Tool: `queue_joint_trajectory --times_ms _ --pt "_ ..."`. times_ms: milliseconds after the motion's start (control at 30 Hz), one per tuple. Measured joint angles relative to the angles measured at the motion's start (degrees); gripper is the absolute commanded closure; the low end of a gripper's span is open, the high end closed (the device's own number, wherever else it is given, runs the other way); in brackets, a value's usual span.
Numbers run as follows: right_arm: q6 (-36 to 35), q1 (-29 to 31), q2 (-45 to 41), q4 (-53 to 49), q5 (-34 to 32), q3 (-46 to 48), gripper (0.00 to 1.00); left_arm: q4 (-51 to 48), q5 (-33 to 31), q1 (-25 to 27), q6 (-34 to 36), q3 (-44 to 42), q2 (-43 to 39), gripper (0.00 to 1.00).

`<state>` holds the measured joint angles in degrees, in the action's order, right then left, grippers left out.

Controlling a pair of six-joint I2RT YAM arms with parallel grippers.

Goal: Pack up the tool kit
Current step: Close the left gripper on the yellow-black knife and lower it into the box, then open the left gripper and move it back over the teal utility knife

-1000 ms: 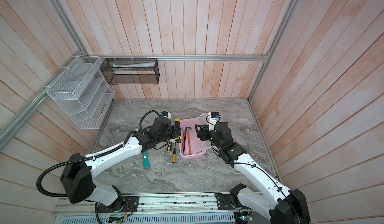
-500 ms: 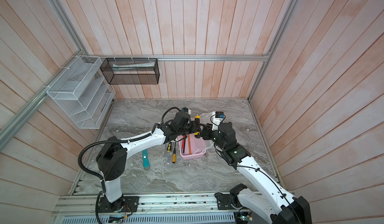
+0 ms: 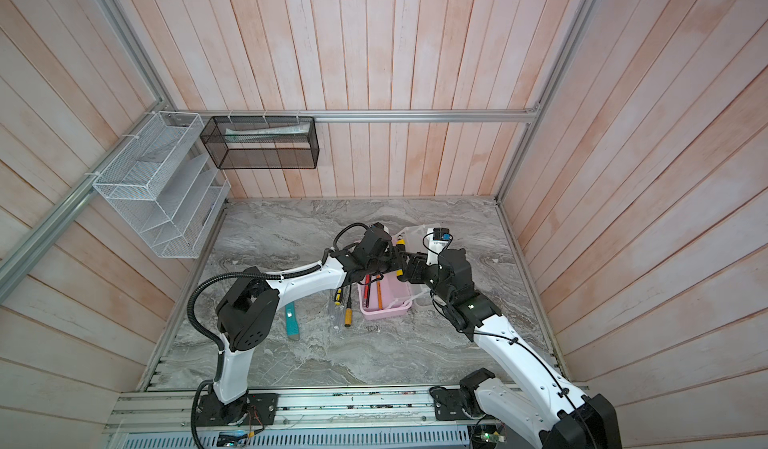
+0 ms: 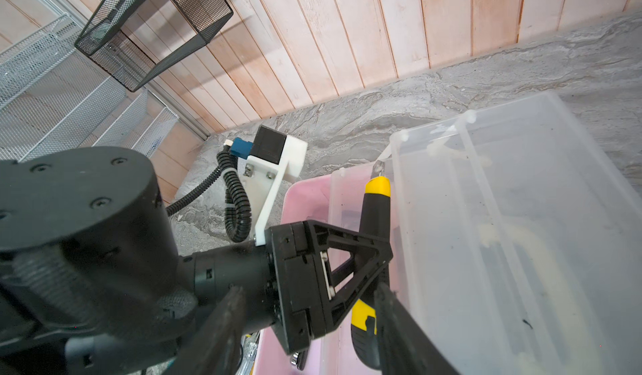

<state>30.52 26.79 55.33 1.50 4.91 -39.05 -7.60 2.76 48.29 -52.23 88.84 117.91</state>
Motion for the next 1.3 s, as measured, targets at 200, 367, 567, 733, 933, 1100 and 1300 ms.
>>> queue_joint_trajectory --times_ms 200,367,567,733,933,1100,1300 --pt "0.0 -0.3 0.5 0.2 0.6 0.0 0.4 1.3 0.0 0.0 -1.1 0.0 0.0 0.54" --pt "0.0 -0.3 1.5 0.3 1.2 0.5 0.41 2.2 0.1 0.0 -1.6 0.0 0.0 0.54" --pt "0.1 -0.4 1.7 0.4 1.9 0.6 0.41 2.2 -0.6 0.0 -0.3 0.0 -0.1 0.51" --pt "0.1 -0.3 1.7 0.4 2.9 0.5 0.41 0.4 -5.0 0.0 3.3 -4.5 -4.7 0.46" --pt "0.1 0.7 3.3 0.4 4.1 0.0 0.41 -3.9 -11.9 -0.3 7.1 -13.5 -16.2 0.41" --pt "-0.7 4.9 6.4 0.2 3.7 -2.6 0.39 -7.6 -16.4 -0.5 8.3 -22.5 -25.7 0.31" --pt "-2.5 9.9 11.0 -0.3 1.5 -5.2 0.39 -14.0 -19.5 -1.1 7.0 -30.6 -33.4 0.27"
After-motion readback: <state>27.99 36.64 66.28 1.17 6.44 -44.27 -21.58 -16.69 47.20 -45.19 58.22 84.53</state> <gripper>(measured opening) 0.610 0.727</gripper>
